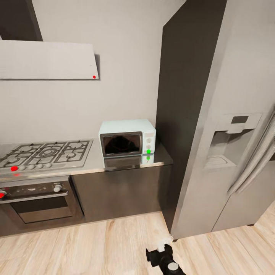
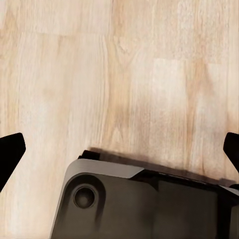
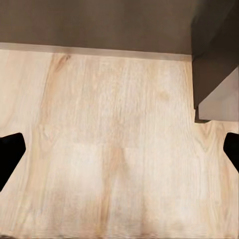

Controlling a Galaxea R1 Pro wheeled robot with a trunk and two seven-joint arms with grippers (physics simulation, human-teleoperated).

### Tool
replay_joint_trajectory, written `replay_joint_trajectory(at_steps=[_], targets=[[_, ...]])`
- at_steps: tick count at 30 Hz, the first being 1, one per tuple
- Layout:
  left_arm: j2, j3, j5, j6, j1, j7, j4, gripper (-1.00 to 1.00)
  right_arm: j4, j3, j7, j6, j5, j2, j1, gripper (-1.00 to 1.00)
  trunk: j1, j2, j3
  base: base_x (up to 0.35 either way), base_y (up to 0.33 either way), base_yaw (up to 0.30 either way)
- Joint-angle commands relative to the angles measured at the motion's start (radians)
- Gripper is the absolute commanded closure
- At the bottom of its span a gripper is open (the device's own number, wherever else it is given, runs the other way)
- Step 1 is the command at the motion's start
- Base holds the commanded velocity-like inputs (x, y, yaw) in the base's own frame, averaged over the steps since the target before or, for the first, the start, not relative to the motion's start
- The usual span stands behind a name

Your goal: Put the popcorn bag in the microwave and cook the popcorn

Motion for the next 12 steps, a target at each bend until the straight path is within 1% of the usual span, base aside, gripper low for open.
replay_joint_trajectory(at_steps=[1,6,7,12], targets=[[-0.001,0.003,0.001,-0.001,0.0,0.0,-0.002,-1.0,0.013,0.007,-0.007,-0.014,-0.008,-0.001,0.0,-1.0,0.001,-0.002,-0.002,-0.019,0.0,0.0],[-0.001,0.018,0.009,0.0,-0.001,0.003,0.02,-1.0,0.105,0.0,-0.01,-0.038,-0.016,-0.013,0.008,-1.0,0.001,-0.002,-0.002,-0.005,0.0,0.0],[0.0,0.017,0.006,0.003,0.0,0.009,0.17,-1.0,0.211,0.004,-0.012,-0.04,-0.007,-0.147,0.333,-1.0,0.001,-0.002,-0.002,0.0,0.0,0.0],[0.0,0.017,0.006,0.003,0.0,0.009,0.169,-1.0,0.211,0.004,-0.012,-0.04,-0.007,-0.147,0.333,-1.0,0.001,-0.002,-0.002,0.0,0.0,0.0]])
